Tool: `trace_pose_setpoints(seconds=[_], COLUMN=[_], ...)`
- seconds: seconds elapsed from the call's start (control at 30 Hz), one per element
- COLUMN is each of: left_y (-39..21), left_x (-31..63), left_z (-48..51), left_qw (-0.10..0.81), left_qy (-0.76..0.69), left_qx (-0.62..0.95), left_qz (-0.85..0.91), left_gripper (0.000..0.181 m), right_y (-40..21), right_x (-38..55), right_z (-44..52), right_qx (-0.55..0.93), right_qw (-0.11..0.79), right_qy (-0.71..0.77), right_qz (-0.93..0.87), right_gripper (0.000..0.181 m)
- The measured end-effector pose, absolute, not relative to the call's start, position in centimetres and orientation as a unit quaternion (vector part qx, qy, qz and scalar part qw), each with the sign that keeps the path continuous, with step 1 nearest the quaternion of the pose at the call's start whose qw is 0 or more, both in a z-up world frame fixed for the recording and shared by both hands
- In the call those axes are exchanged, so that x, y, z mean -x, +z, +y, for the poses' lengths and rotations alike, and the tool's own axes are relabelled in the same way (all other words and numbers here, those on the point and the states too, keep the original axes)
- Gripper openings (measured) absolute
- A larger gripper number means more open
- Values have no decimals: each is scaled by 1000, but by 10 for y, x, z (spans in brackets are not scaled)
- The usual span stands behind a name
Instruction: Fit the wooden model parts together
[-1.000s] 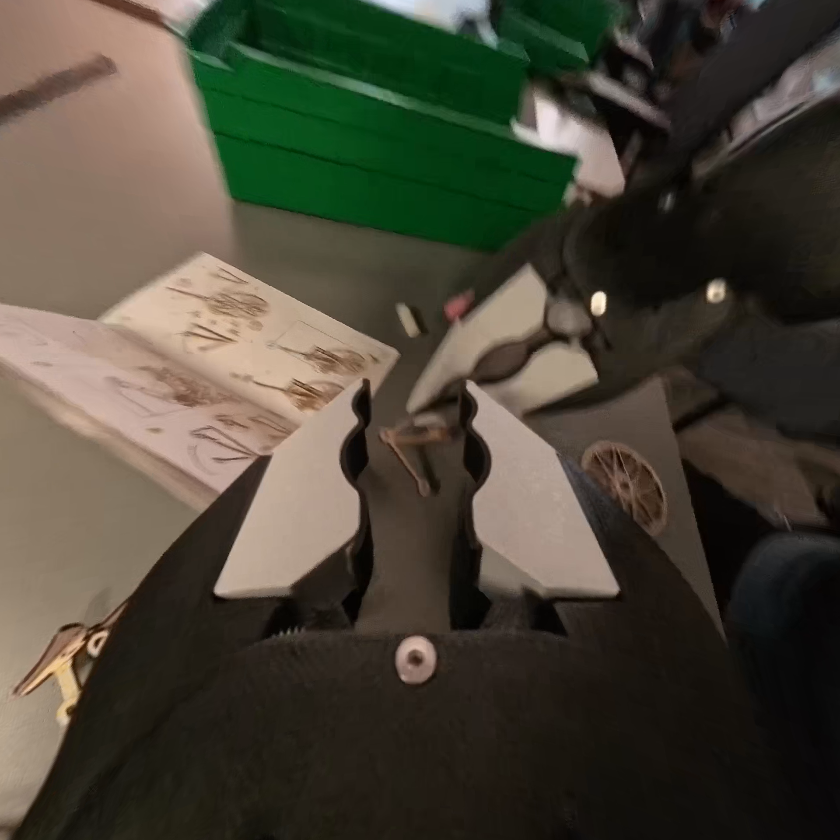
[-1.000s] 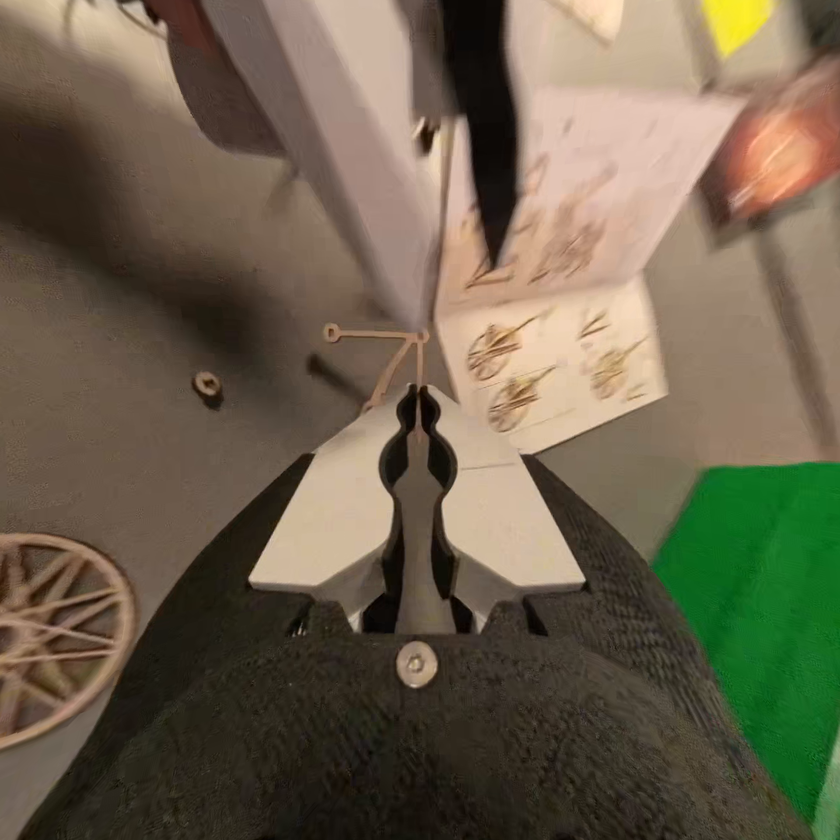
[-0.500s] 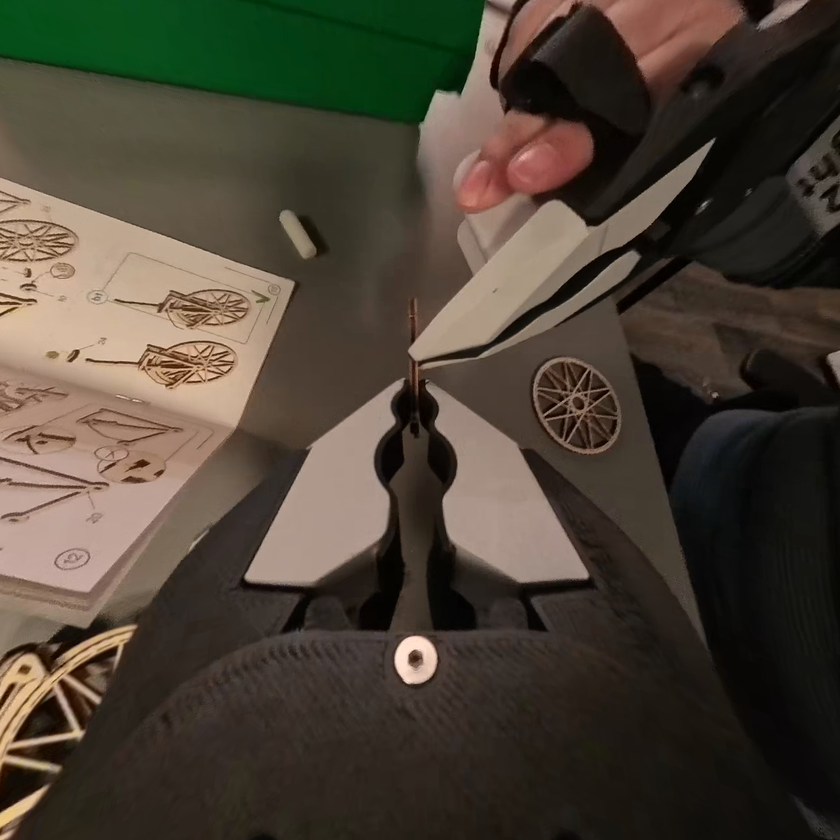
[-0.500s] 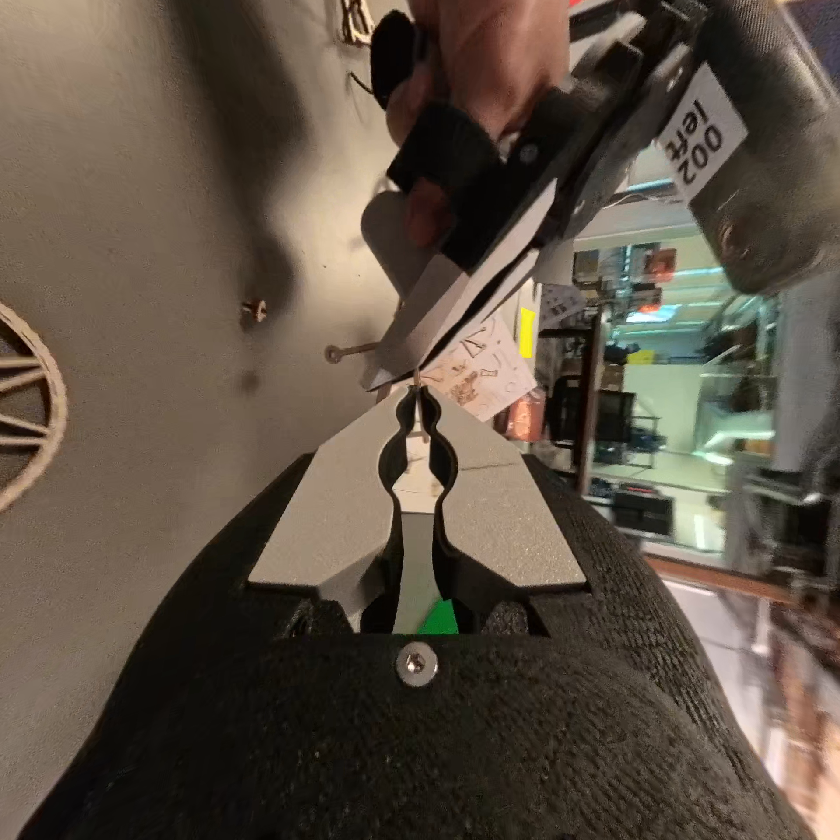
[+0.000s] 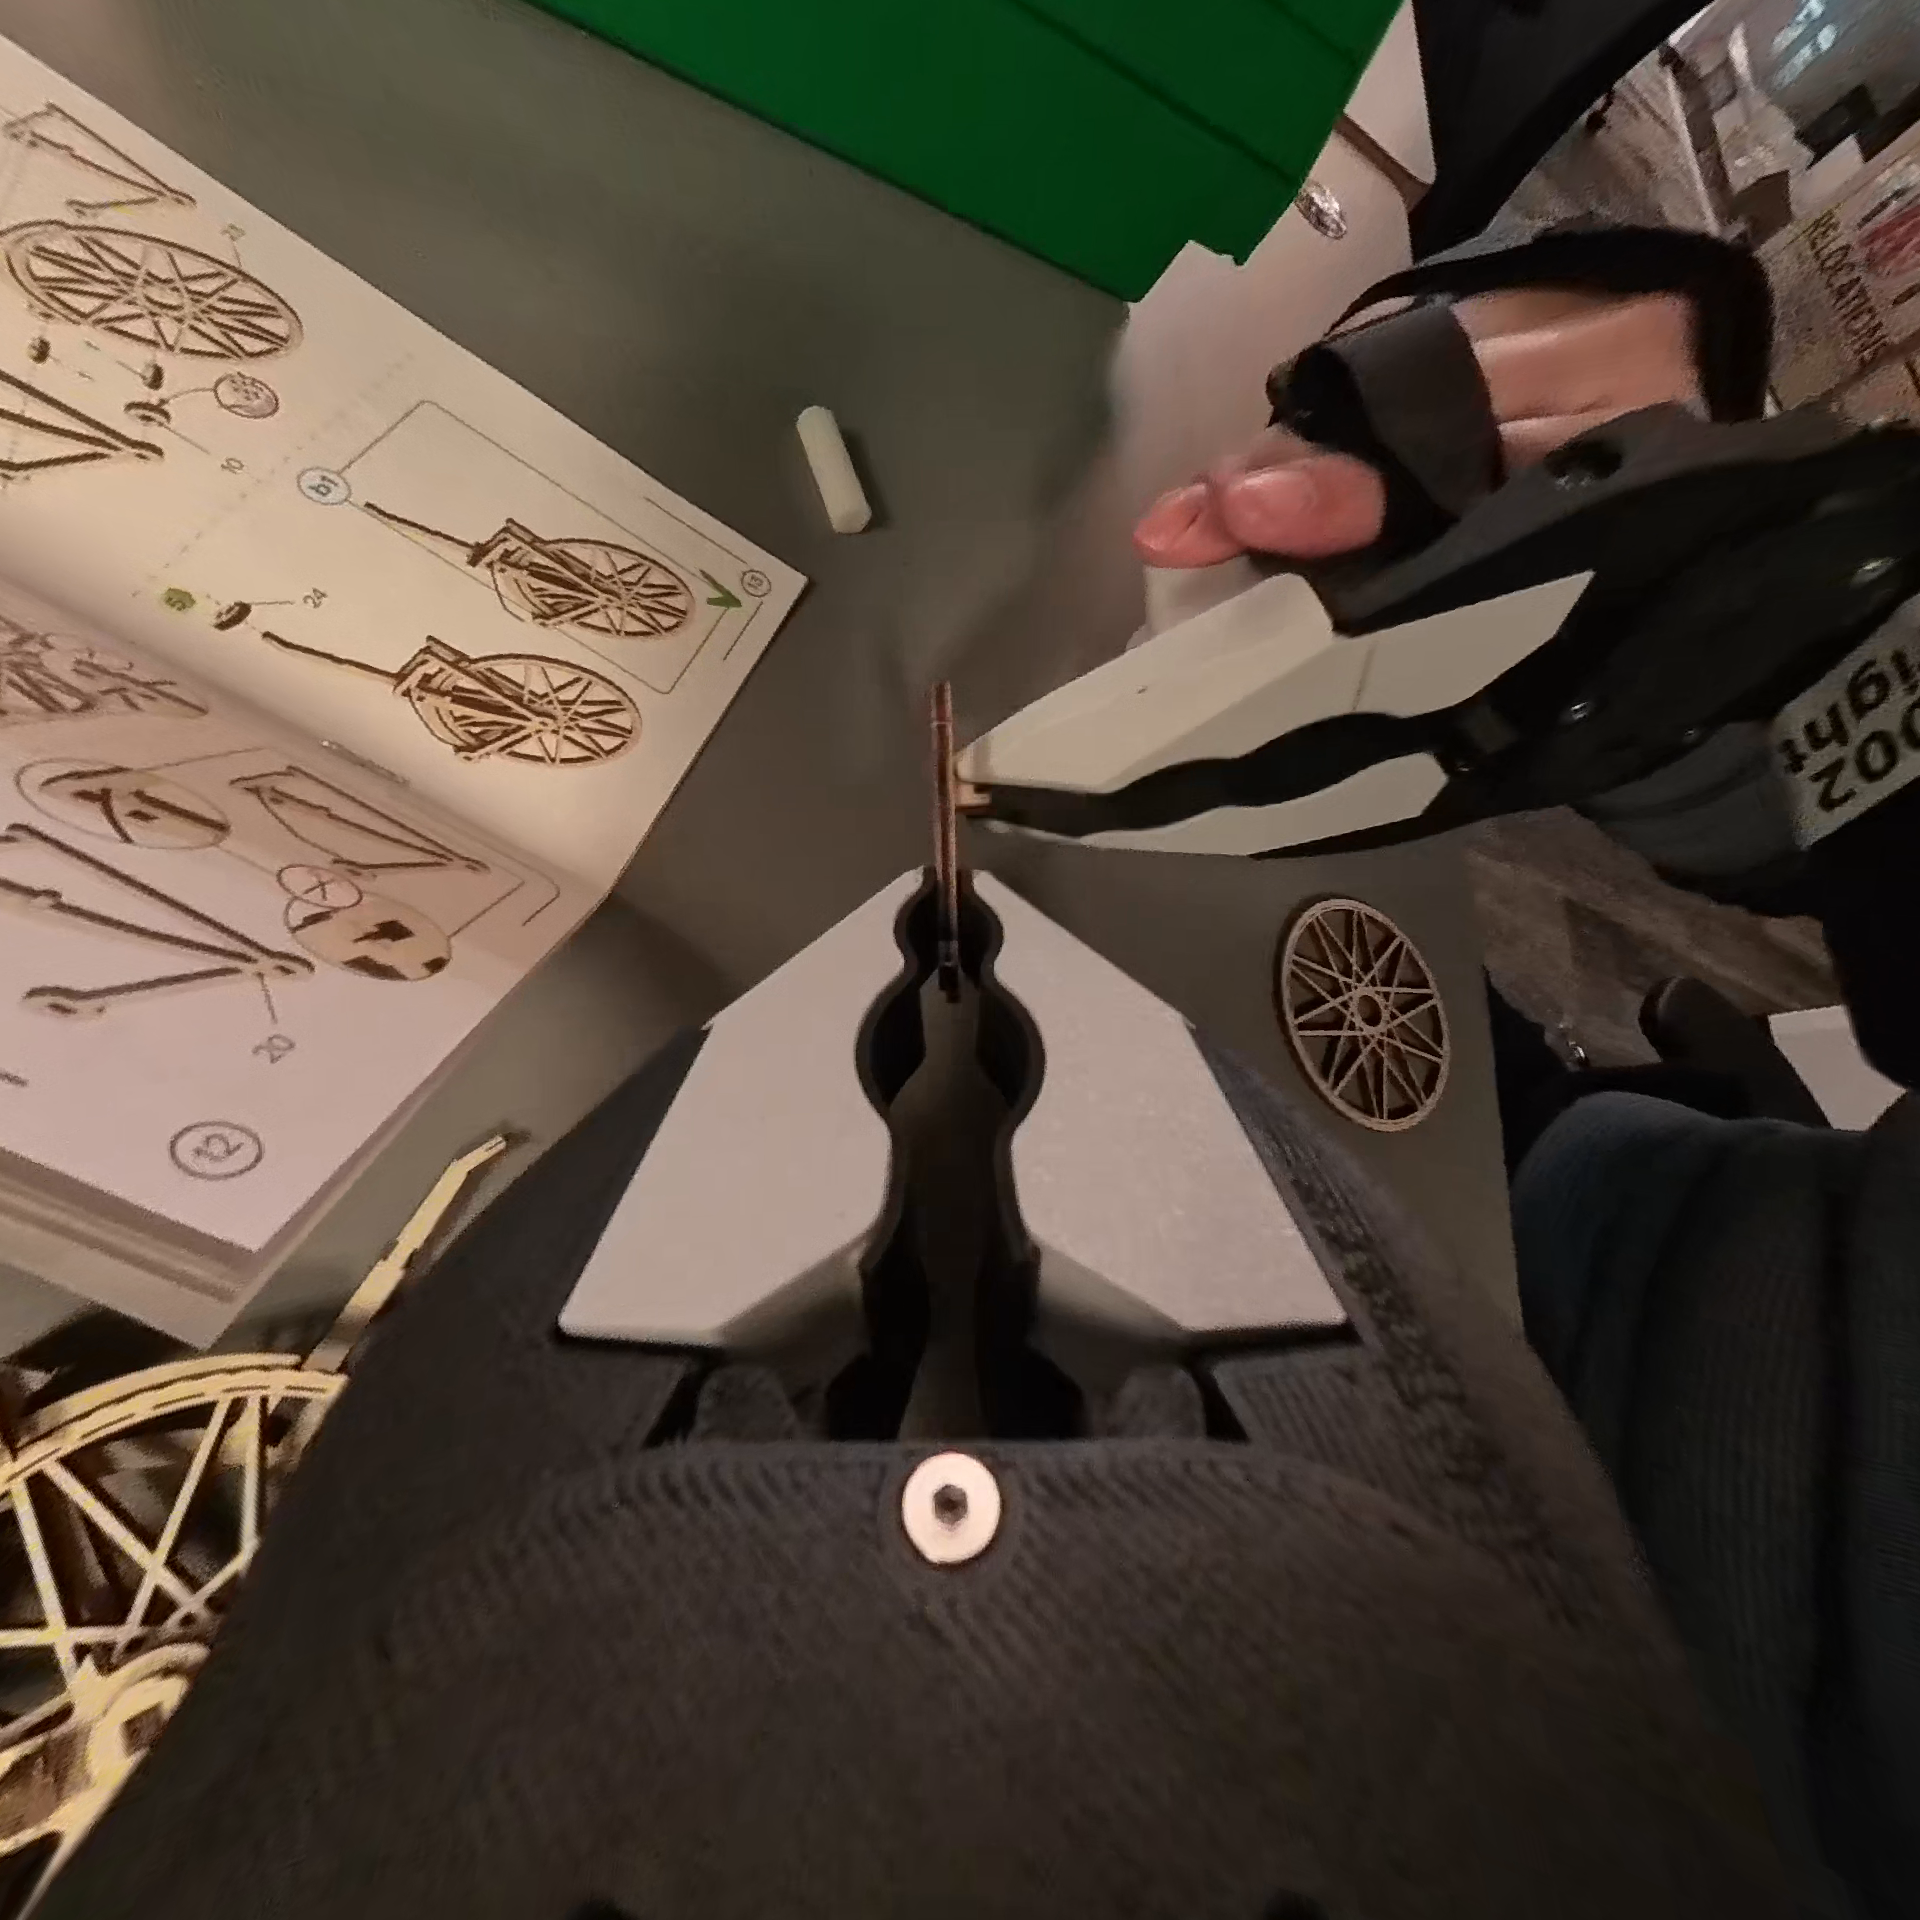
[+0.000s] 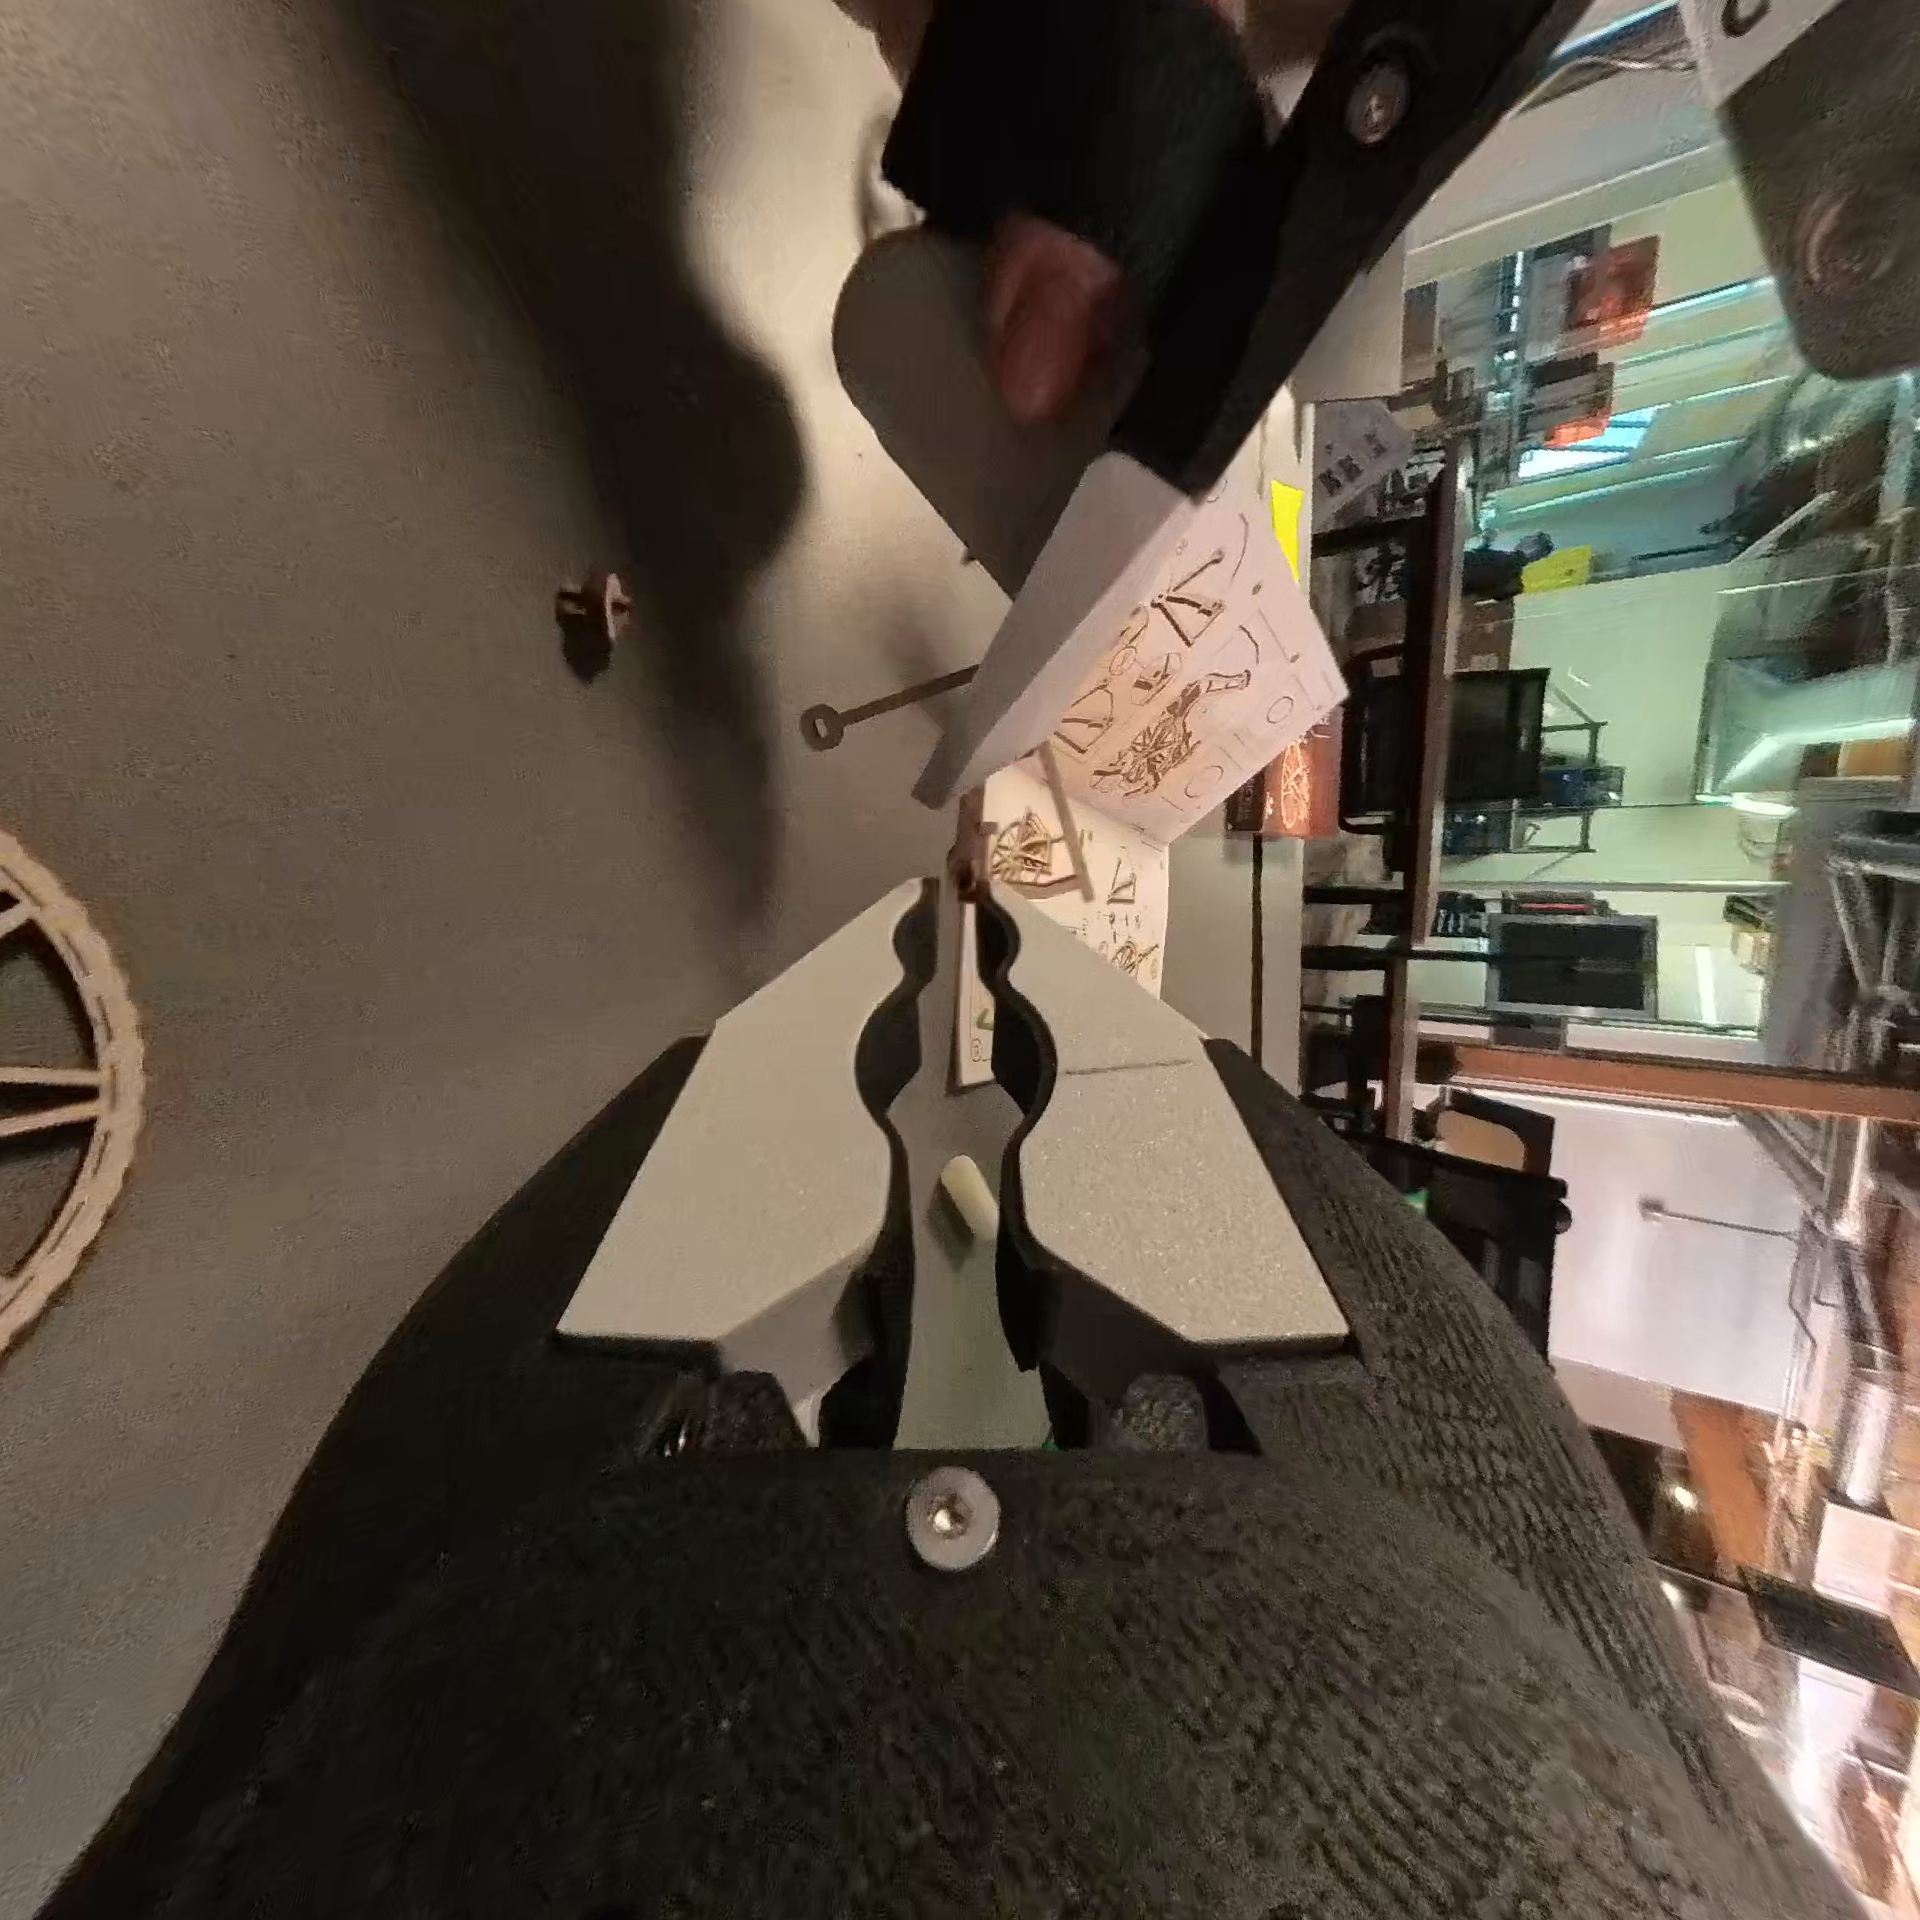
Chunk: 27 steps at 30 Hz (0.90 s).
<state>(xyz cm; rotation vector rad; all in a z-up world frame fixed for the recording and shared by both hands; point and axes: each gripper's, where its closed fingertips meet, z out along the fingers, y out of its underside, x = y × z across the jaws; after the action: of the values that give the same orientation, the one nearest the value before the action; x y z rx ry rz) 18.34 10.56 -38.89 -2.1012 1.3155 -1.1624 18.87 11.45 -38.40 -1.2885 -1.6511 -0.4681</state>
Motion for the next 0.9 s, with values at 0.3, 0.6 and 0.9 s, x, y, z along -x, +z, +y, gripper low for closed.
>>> trace_pose_setpoints(seconds=[0.3,0.6,0.9], left_y=[-392,-380,-382], left_x=[-183,-189,-186], left_z=[112,108,110], left_qw=[232,229,216], left_qy=[-384,-448,-448], left_qx=[751,730,741], left_qz=[484,462,451], left_gripper=[14,12,2], right_y=[-383,-379,-383], right_x=[-188,-187,-183], right_z=[114,114,114], right_qx=[523,519,540], right_qw=[486,496,507], right_qy=[-193,-192,-166], right_qz=[-673,-670,-652], right_gripper=[0,0,1])
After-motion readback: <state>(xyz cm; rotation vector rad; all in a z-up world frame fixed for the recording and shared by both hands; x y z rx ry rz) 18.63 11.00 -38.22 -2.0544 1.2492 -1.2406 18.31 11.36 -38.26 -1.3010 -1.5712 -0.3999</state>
